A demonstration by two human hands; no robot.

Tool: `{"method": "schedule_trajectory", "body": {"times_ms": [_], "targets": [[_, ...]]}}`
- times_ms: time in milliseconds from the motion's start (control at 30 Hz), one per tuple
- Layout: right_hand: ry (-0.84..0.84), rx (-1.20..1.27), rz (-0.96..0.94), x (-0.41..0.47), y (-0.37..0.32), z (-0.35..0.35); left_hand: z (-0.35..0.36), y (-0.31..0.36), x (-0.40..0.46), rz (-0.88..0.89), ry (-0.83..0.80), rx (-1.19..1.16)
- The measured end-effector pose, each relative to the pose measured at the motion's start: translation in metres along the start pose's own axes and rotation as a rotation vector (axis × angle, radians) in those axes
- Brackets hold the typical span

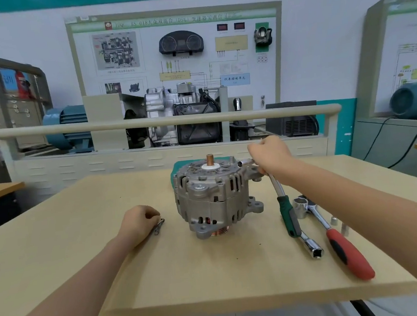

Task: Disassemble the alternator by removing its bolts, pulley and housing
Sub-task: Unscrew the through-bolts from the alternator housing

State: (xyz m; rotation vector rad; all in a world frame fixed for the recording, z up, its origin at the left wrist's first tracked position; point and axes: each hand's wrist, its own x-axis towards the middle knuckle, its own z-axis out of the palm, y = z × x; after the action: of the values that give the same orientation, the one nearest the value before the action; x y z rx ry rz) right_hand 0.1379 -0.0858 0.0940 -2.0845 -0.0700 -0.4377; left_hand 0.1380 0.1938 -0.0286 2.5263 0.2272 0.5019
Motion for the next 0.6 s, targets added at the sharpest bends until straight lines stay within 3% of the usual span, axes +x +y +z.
{"method": "schedule_trajectory", "body": {"times_ms": [133,233,333,433,600], "targets": [[-0.002,0.111,0.048,0.001,0.0,-0.001,-0.005,0.008,-0.006,0.048,0.082,-0.084],[-0.003,0.177,0.087,0.001,0.002,-0.005,-0.017,0.034,-0.007,0.091,0.184,-0.338],[-0.003,0.266,0.175,-0.002,0.002,-0.008,-0.028,0.07,-0.008,0.093,0.1,-0.619],[0.002,0.32,0.241,-0.005,0.004,-0.01,-0.028,0.094,-0.008,0.04,-0.067,-0.733],[0.076,0.299,0.251,-0.005,0.011,-0.01,-0.022,0.1,-0.013,0.021,-0.036,-0.756]]}}
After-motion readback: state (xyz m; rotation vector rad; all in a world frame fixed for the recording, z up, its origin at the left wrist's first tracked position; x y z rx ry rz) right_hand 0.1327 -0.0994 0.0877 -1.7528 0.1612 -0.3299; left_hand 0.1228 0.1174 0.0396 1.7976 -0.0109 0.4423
